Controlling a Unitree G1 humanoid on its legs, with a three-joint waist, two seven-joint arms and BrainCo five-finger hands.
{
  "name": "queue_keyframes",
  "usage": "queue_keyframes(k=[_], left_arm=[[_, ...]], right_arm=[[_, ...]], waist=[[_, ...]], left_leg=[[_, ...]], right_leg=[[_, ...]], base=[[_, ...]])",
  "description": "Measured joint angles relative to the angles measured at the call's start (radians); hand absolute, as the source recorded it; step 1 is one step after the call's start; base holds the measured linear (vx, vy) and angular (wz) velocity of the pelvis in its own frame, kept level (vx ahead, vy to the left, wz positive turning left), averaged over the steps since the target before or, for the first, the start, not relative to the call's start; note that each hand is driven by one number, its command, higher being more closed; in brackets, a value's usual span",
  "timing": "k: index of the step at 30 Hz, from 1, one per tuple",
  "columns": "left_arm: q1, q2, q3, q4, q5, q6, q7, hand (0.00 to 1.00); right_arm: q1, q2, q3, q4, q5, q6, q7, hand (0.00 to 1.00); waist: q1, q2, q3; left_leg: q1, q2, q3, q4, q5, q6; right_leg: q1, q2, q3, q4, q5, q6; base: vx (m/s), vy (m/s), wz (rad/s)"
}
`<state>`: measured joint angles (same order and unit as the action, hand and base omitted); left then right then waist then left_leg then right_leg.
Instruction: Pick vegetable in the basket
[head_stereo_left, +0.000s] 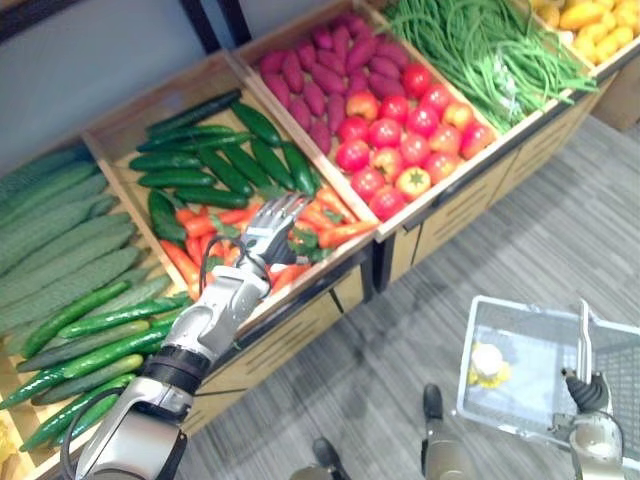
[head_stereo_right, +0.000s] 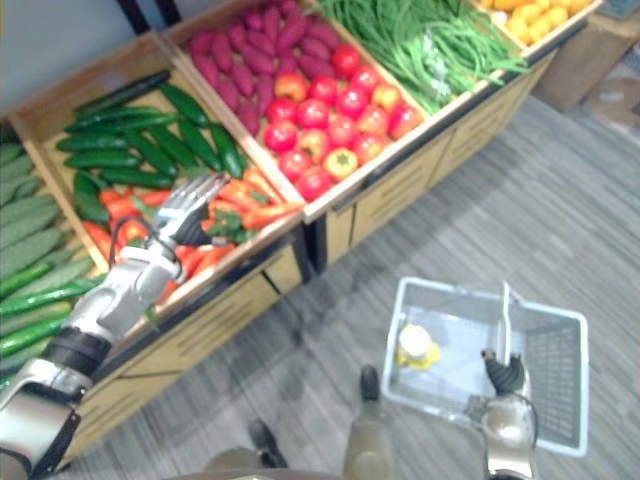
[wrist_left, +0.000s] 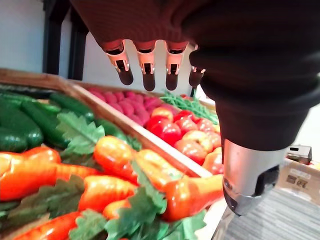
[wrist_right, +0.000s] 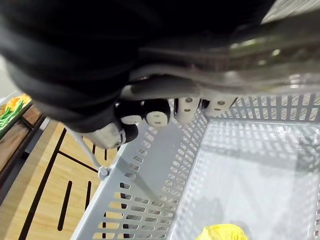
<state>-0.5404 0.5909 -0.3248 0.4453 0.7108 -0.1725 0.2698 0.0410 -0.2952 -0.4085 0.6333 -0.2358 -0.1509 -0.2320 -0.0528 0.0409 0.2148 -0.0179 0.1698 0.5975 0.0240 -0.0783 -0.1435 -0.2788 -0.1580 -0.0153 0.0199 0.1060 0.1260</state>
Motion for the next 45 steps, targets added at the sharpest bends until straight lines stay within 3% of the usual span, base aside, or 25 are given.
queue_keyframes(k=[8, 13, 22, 29, 33, 45], left_arm=[[-0.060, -0.009, 0.018, 0.043, -0.041, 0.008, 0.001, 0.00], [-0.088, -0.038, 0.018, 0.080, -0.042, 0.008, 0.001, 0.00], [-0.092, -0.039, 0.021, 0.083, -0.041, 0.013, 0.001, 0.00], [0.021, -0.037, 0.139, -0.049, -0.040, 0.039, -0.003, 0.00], [0.089, -0.037, 0.177, -0.059, -0.040, 0.046, -0.018, 0.00], [0.115, -0.037, 0.280, -0.099, -0.040, 0.071, -0.019, 0.00]], right_arm=[[-0.009, -0.001, 0.024, -0.031, 0.001, 0.000, 0.000, 1.00], [-0.013, -0.001, 0.027, -0.031, 0.001, 0.001, -0.001, 1.00], [-0.008, -0.001, 0.027, -0.029, 0.001, 0.001, -0.003, 1.00], [0.008, 0.001, 0.023, -0.029, 0.001, 0.003, -0.004, 1.00], [0.014, 0.001, 0.023, -0.029, 0.000, 0.010, -0.003, 1.00], [0.016, 0.001, 0.023, -0.029, 0.000, 0.012, 0.001, 1.00]], waist=[[-0.004, -0.009, 0.032], [-0.025, -0.010, 0.034], [-0.025, -0.011, 0.041], [-0.019, -0.004, 0.051], [0.004, -0.002, 0.052], [0.005, -0.001, 0.052]], left_leg=[[-0.030, 0.022, 0.046, 0.020, -0.012, -0.007], [-0.029, 0.022, 0.050, 0.021, -0.013, -0.009], [-0.033, 0.021, 0.051, 0.027, -0.014, -0.010], [-0.034, 0.028, 0.018, 0.038, -0.015, -0.009], [-0.037, 0.032, 0.015, 0.047, -0.015, -0.009], [-0.046, 0.032, -0.003, 0.049, -0.014, -0.009]], right_leg=[[-0.051, 0.020, 0.037, 0.000, 0.008, -0.004], [-0.054, 0.021, 0.045, -0.001, 0.009, -0.004], [-0.060, 0.018, 0.050, 0.004, 0.009, -0.004], [-0.038, 0.014, 0.020, 0.008, 0.009, -0.004], [-0.030, 0.015, 0.016, 0.001, 0.009, -0.004], [-0.030, 0.012, 0.005, -0.002, 0.010, -0.003]], base=[[-0.01, -0.040, -0.17], [0.00, -0.017, -0.04], [-0.02, -0.030, -0.01], [-0.04, -0.037, 0.12], [-0.04, -0.037, 0.06], [0.00, -0.010, 0.02]])
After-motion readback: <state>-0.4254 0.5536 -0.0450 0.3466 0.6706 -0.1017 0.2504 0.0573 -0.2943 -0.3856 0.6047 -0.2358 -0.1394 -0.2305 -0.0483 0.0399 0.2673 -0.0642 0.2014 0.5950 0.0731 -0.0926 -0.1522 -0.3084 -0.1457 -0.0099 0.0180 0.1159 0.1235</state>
